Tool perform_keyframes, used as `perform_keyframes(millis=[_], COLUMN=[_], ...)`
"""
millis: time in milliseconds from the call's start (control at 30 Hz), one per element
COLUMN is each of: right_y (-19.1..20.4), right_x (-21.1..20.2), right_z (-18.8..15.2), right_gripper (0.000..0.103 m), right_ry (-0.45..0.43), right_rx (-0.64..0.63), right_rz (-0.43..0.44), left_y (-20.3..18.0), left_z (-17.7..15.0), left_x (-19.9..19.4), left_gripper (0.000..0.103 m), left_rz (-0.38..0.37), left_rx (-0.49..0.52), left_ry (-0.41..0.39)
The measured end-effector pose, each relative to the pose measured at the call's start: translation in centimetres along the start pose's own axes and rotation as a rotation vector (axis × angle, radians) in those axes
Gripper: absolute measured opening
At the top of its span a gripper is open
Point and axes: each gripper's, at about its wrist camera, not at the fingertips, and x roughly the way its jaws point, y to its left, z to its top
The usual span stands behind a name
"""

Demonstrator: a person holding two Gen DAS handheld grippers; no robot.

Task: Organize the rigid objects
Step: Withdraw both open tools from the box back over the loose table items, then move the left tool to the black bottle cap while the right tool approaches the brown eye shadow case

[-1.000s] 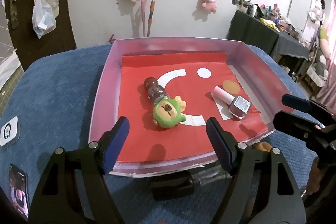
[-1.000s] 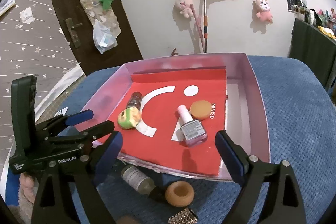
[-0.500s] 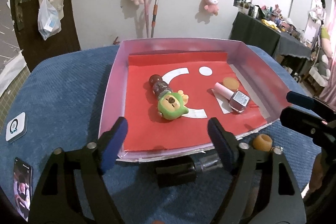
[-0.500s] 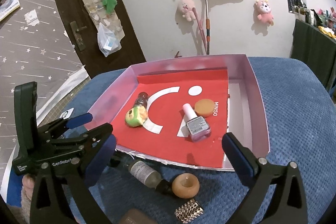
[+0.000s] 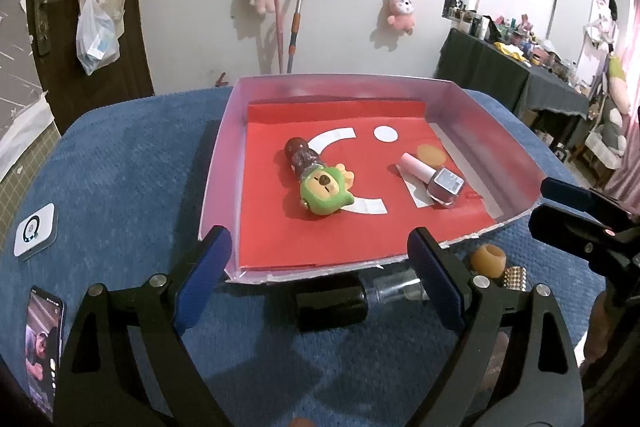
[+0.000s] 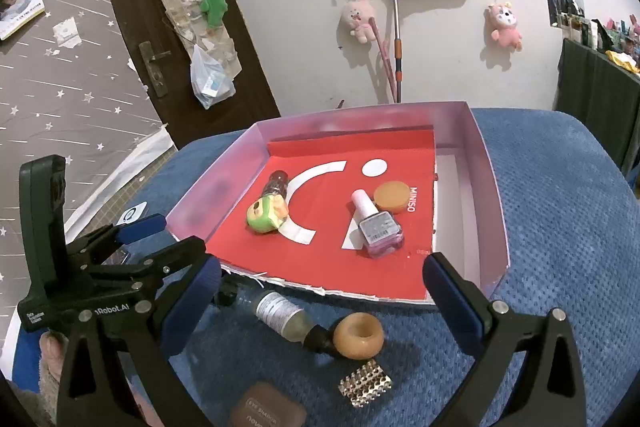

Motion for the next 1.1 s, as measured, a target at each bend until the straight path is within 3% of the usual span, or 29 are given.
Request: perform_keyframes(millis=[1100], right_y=[1.5], right_x=[-2.2], right_z=[-3.7], right_gripper=[0.103], right_ry=[0.020], right_rx=[-0.017], right_rz=[0.002], left_y=[-0.5], left_z=[-3.1], left_x=[-1.3], left_gripper=[0.090], left_rz=[-0.057], left_rx=[-0.013], left_ry=[0.058])
